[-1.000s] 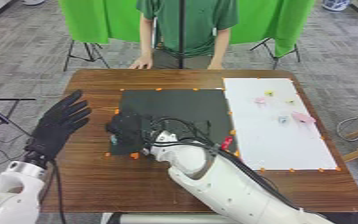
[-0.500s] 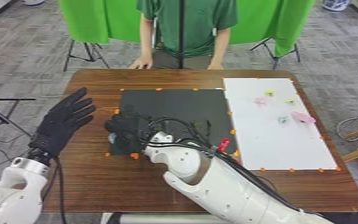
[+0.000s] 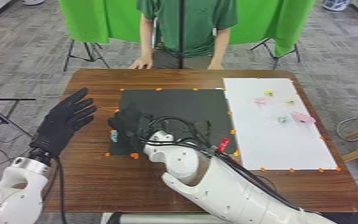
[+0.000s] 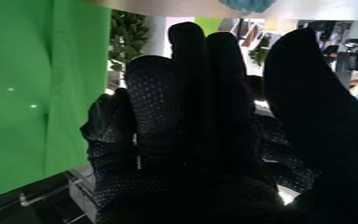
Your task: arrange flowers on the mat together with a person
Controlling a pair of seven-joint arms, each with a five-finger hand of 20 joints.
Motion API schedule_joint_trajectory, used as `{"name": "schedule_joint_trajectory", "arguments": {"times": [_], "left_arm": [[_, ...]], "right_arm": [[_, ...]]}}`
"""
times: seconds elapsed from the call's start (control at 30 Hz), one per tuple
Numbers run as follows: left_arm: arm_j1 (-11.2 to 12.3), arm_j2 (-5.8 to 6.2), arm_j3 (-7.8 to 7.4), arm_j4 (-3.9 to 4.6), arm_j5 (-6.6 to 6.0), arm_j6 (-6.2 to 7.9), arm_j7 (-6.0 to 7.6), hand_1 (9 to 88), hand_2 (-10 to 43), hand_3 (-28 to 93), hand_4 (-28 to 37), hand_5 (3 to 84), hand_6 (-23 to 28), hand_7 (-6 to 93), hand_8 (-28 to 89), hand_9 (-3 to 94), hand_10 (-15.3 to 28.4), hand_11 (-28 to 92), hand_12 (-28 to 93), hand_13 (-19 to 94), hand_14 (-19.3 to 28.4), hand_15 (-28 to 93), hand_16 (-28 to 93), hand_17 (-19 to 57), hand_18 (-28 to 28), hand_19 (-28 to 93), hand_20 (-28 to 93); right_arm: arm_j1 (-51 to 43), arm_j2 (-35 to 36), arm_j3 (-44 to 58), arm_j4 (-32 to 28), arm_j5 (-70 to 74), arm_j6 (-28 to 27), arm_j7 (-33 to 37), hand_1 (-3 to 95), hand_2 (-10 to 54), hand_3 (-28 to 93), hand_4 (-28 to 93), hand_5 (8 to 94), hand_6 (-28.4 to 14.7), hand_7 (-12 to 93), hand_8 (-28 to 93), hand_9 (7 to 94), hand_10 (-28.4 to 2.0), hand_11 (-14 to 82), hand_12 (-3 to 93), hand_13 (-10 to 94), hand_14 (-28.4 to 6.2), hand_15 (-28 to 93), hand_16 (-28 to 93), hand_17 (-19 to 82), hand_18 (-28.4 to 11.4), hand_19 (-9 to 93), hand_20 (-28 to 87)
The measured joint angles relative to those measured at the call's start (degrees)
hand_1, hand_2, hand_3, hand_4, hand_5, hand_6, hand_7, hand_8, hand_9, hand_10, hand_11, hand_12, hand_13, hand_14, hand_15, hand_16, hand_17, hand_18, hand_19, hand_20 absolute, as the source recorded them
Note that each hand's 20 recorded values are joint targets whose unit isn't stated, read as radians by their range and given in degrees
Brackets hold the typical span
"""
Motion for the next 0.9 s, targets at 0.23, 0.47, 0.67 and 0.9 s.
{"name": "schedule_joint_trajectory", "arguments": {"times": [0.23, 0.47, 0.67, 0.9], "left_arm": [[1.3, -0.85, -0.96, -0.72, 0.05, 0.22, 0.91, 26.2, 1.8, 72, -25.6, 28.7, 1.5, 14.1, -9, 25.3, 11.0, 13, 15, 20, 14.0, 18, 4, -12.1, 21.6, 43, 9], [6.4, -5.55, -3.63, -4.04, 0.55, 0.45, 3.44, 27.1, 0.1, 71, -24.7, 28.6, 1.5, 14.3, -9, 25.3, 10.9, 13, 15, 20, 13.9, 18, 4, -12.1, 21.6, 43, 9], [7.9, -10.49, -3.55, -4.44, 1.03, 0.49, 4.13, 26.8, 0.6, 71, -24.9, 28.7, 1.5, 14.3, -9, 25.3, 10.9, 13, 15, 20, 13.9, 18, 4, -12.1, 21.7, 43, 9], [9.1, -13.99, -3.08, -5.57, 1.53, 0.53, 5.60, 26.6, 0.7, 71, -25.0, 28.7, 1.5, 14.2, -9, 25.4, 11.0, 13, 15, 20, 13.9, 18, 4, -12.1, 21.7, 43, 9]], "right_arm": [[-0.1, 1.2, 0.4, -4.1, 1.4, -5.5, 0.7, 31.4, -4.4, 81, -26, 57.5, -0.3, 26, -16, 63.9, -9.9, 19.0, 17.5, 64, -9.6, 73, 21, 32, -18.9, 89, 48], [-8.0, 5.7, 14.1, -23.6, 21.3, -15.1, -0.8, 29.3, -0.1, 84, -24, 52.8, -0.4, 21, -14, 55.0, -11.6, 16.9, 18.0, 49, -10.5, 54, 16, 17, -20.3, 61, 37], [-16.6, 12.0, 31.3, -35.1, 36.3, -23.2, -7.7, 22.7, 3.6, 82, -24, 45.8, -3.2, 18, -13, 47.3, -13.6, 15.4, 19.3, 39, -12.5, 44, 16, 13, -21.4, 56, 34], [-32.6, 23.1, 49.5, -40.8, 57.3, -17.5, -2.6, 17.6, 1.8, 82, -24, 41.9, -8.5, 12, -10, 43.3, -15.2, 13.0, 20.0, 35, -12.9, 38, 19, 11, -22.0, 54, 32]]}}
